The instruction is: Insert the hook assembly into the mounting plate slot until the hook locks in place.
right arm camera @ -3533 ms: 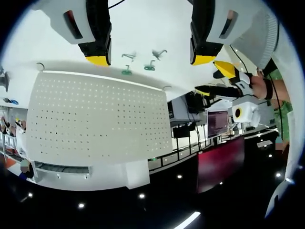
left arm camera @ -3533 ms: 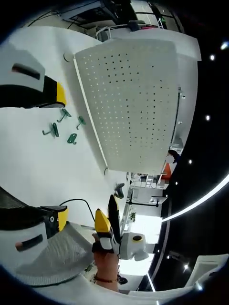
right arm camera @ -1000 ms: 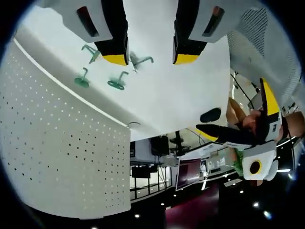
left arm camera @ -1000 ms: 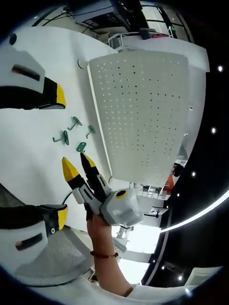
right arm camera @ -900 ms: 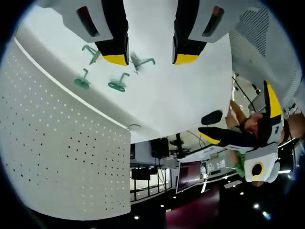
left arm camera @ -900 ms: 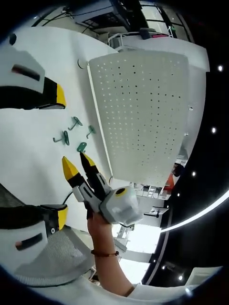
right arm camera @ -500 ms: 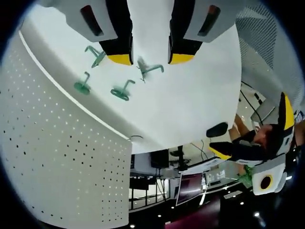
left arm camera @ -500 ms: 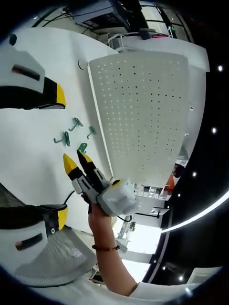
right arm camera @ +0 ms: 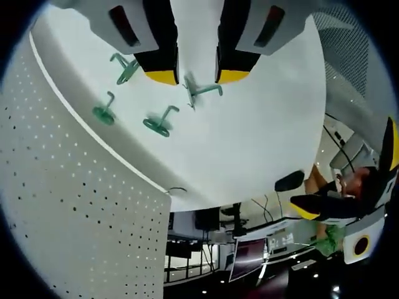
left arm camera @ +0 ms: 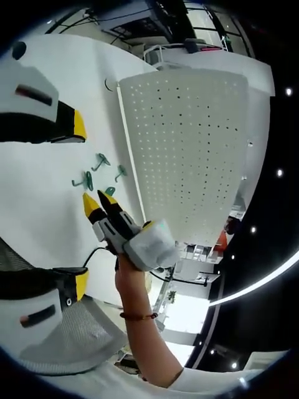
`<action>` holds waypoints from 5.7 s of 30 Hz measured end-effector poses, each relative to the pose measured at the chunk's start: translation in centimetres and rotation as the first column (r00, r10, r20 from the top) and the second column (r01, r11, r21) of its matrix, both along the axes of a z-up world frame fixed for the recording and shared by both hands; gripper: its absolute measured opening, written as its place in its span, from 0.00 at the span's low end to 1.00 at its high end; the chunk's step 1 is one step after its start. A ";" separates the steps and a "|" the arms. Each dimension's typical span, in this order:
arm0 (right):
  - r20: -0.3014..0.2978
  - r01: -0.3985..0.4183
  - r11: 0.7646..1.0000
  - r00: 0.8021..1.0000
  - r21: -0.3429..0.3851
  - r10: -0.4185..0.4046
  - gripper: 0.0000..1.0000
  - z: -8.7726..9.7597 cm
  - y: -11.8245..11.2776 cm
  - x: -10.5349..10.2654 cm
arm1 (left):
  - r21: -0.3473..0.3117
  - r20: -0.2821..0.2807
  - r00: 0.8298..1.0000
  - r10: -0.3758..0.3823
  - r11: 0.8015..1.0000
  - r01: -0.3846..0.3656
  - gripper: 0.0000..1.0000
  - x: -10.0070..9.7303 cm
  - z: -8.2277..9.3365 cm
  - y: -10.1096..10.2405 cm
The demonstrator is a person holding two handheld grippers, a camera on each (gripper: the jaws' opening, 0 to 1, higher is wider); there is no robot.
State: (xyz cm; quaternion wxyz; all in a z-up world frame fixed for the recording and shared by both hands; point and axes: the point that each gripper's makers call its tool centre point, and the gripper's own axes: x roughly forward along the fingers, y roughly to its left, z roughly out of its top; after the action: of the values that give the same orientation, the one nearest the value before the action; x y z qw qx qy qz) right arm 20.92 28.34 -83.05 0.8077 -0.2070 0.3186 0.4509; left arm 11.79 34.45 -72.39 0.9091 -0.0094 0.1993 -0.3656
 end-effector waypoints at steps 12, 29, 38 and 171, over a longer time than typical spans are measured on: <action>-0.016 -0.022 0.998 1.000 -0.064 0.021 0.18 -1.2 0.2 0.7 | -0.007 -0.001 1.000 0.015 1.000 -0.015 0.83 0.1 -0.1 0.3; -0.007 -0.072 0.990 0.997 -0.125 0.072 0.11 -2.0 0.4 1.6 | -0.005 -0.009 1.000 0.012 1.000 -0.012 0.82 -0.4 -0.4 0.1; -0.030 -0.091 0.985 0.996 -0.145 0.088 0.05 -2.7 0.6 1.2 | 0.002 -0.015 1.000 0.027 1.000 -0.027 0.81 -0.3 -0.6 0.7; 0.258 -0.028 0.814 0.954 0.580 -0.151 0.02 19.1 -2.0 -8.1 | -0.467 -0.051 0.998 0.027 0.883 -0.047 0.15 -0.6 10.0 -6.7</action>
State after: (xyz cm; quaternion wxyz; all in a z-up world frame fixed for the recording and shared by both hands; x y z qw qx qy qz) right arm 12.86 26.36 -63.91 0.8844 -0.0063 0.0509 0.4639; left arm 11.21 27.78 -62.35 0.8823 -0.2402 0.1245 -0.3852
